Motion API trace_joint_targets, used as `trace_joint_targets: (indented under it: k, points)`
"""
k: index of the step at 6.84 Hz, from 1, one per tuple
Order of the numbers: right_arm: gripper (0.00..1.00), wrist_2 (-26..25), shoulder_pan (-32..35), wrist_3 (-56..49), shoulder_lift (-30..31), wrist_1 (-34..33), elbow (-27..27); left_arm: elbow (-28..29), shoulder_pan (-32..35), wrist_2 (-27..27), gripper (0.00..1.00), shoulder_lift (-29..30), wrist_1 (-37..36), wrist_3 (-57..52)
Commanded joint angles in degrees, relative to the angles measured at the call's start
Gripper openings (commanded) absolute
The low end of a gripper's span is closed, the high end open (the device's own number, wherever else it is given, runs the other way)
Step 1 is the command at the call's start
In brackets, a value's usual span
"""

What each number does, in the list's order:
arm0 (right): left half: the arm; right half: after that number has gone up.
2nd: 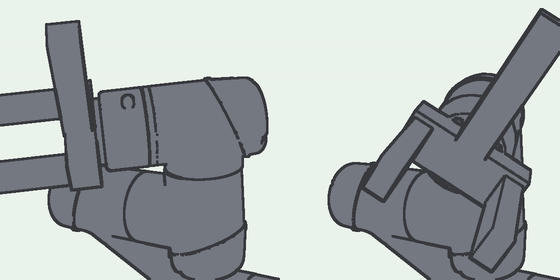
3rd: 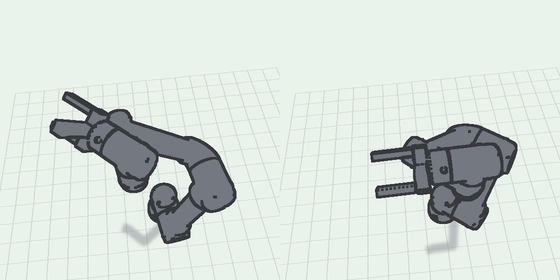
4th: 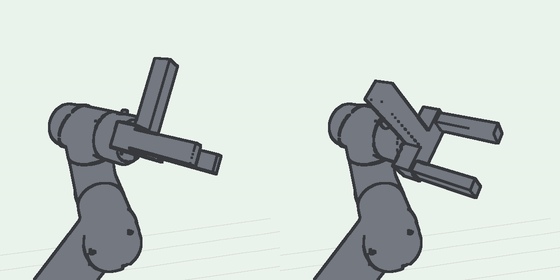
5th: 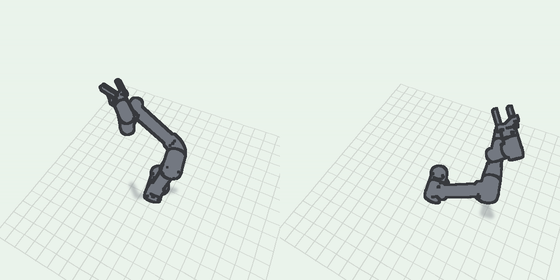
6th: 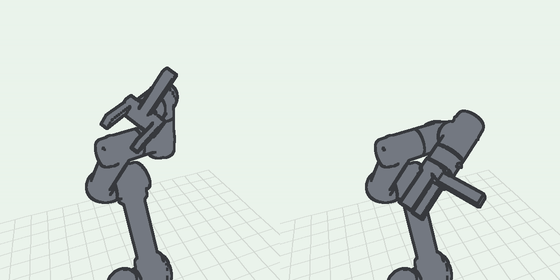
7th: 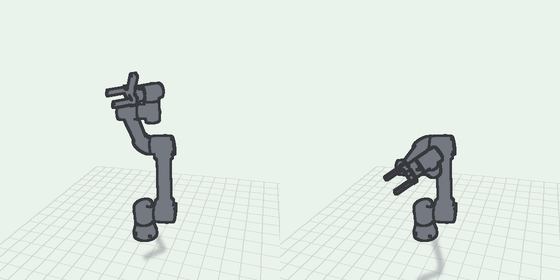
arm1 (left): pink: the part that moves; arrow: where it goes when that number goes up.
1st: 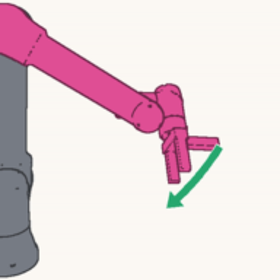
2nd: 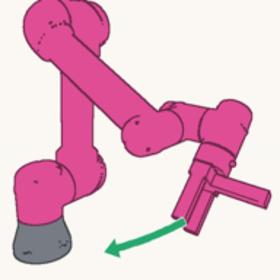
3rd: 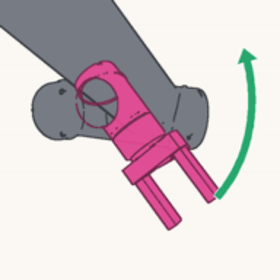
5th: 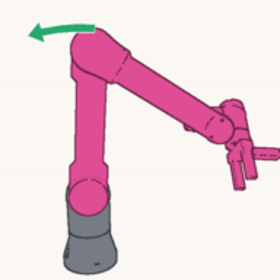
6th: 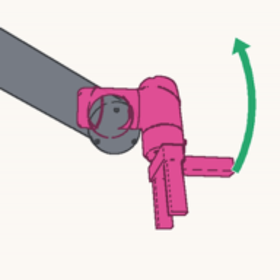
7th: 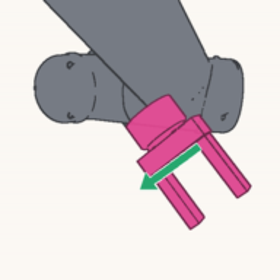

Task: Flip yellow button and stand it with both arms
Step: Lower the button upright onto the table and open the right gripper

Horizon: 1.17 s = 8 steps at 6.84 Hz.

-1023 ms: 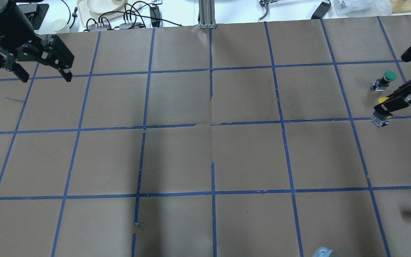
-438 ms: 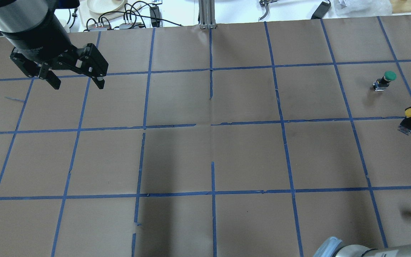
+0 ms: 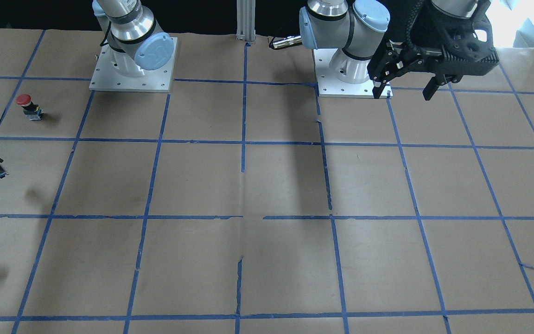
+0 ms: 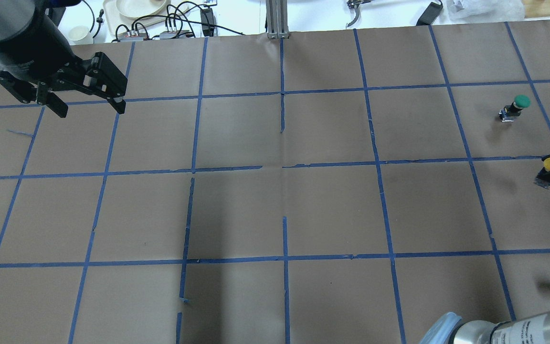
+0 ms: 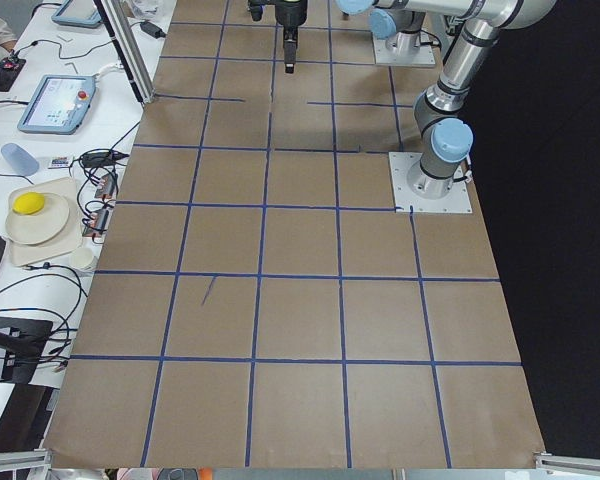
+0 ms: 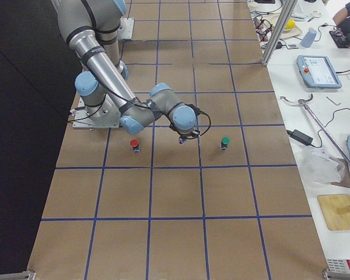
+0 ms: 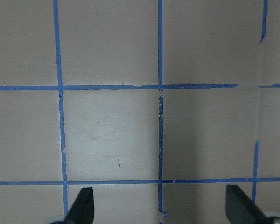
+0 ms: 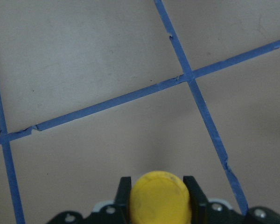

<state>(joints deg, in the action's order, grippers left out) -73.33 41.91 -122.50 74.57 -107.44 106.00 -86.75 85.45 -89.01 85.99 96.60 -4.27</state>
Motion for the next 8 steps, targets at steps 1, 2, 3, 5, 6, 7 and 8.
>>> trace_joint_targets:
  k: [1, 2, 3, 5, 6, 7, 8]
  points:
    - [0.22, 0.0, -0.1, -7.4, -1.4, 0.7, 0.1, -1.7, 1.1, -0.6, 1.00, -1.1, -0.3, 0.4]
    - [0.23, 0.0, -0.2, -8.9, -1.9, 0.8, 0.2, -1.3, 1.2, -0.8, 1.00, -0.7, -0.3, 0.5]
    - [0.23, -0.1, -1.2, -9.0, -3.1, 0.8, 0.2, -1.0, 1.2, -0.1, 1.00, -0.3, -0.3, 1.5]
    - [0.35, 0.1, -2.8, -9.0, -3.8, 2.5, 0.4, -1.1, 1.2, 0.0, 1.00, -0.3, -0.4, 2.4]
    - [0.83, 0.6, -2.8, -8.8, -3.9, 2.6, 0.8, -0.9, 1.2, -0.4, 1.00, -0.2, -0.4, 2.4]
    - [1.00, 1.9, -2.9, -8.1, -4.0, 4.2, 0.8, -0.7, 1.2, -0.7, 1.00, -0.3, -0.5, 2.4]
    - [1.00, 1.9, -2.9, -7.8, -3.5, 5.3, 0.7, -0.7, 1.2, -0.7, 1.00, -0.3, -0.5, 2.4]
